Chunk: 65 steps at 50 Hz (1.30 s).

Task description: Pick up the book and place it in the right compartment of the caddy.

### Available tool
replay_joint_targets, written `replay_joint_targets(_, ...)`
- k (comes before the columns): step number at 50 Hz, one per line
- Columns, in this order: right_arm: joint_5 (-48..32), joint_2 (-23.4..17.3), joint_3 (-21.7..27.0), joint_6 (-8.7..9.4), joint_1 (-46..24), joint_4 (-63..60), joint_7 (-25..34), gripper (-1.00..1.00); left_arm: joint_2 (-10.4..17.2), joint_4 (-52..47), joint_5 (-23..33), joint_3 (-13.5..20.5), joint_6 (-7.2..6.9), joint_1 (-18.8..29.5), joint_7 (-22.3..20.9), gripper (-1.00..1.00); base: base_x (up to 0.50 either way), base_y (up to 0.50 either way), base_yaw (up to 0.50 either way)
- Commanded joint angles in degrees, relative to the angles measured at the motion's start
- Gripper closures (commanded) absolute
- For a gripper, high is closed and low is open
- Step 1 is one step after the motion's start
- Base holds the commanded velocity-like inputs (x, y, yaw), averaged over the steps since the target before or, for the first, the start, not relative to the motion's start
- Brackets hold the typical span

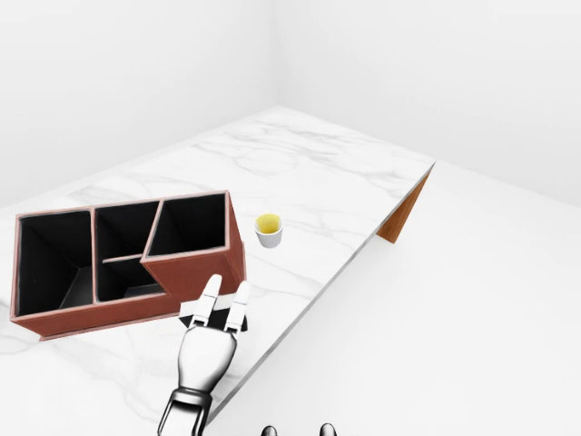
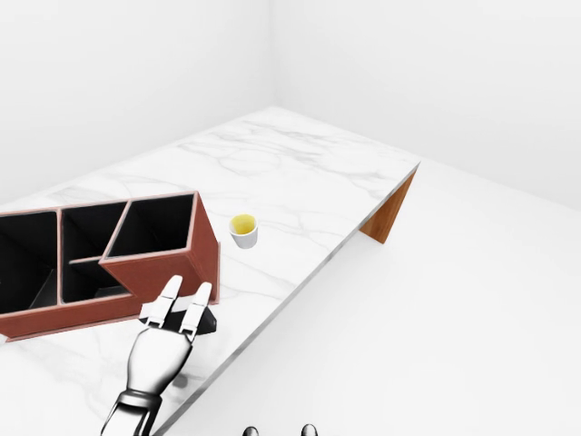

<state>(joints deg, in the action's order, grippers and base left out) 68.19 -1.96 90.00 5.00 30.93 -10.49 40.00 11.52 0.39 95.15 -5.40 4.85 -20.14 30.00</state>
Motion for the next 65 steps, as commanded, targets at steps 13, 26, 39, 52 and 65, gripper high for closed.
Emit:
replay_joint_targets(13, -0.44, 0.07, 0.00, 0.00, -0.12, 0.03, 0.00, -1.00, -0.06, 1.48, -3.00, 2.10, 0.15, 1.85, 0.00, -1.00, 0.00, 0.00, 0.00)
replay_joint_targets(26, -0.68, 0.07, 0.00, 0.00, -0.20, 0.37, 0.00, -1.00, 0.00, 5.15, -3.37, 3.05, 0.15, 4.01, 0.00, -1.00, 0.00, 0.00, 0.00)
replay_joint_targets(39, -0.71, 0.20, 0.00, 0.00, -0.23, 0.04, 0.00, -1.00, 0.47, 10.15, -4.27, 3.62, 0.15, 6.98, 0.00, -1.00, 0.00, 0.00, 0.00)
replay_joint_targets(52, -1.01, 0.09, 0.00, 0.00, -0.34, 0.44, 0.00, -1.00, 1.00, 12.24, -5.28, 4.02, 0.15, 8.24, 0.00, -1.00, 0.00, 0.00, 0.00)
replay_joint_targets(65, -0.81, 0.17, 0.00, 0.00, -0.17, 0.10, 0.00, -1.00, 1.43, 14.74, -5.20, 3.83, -0.34, 8.96, 0.00, -1.00, 0.00, 0.00, -0.01)
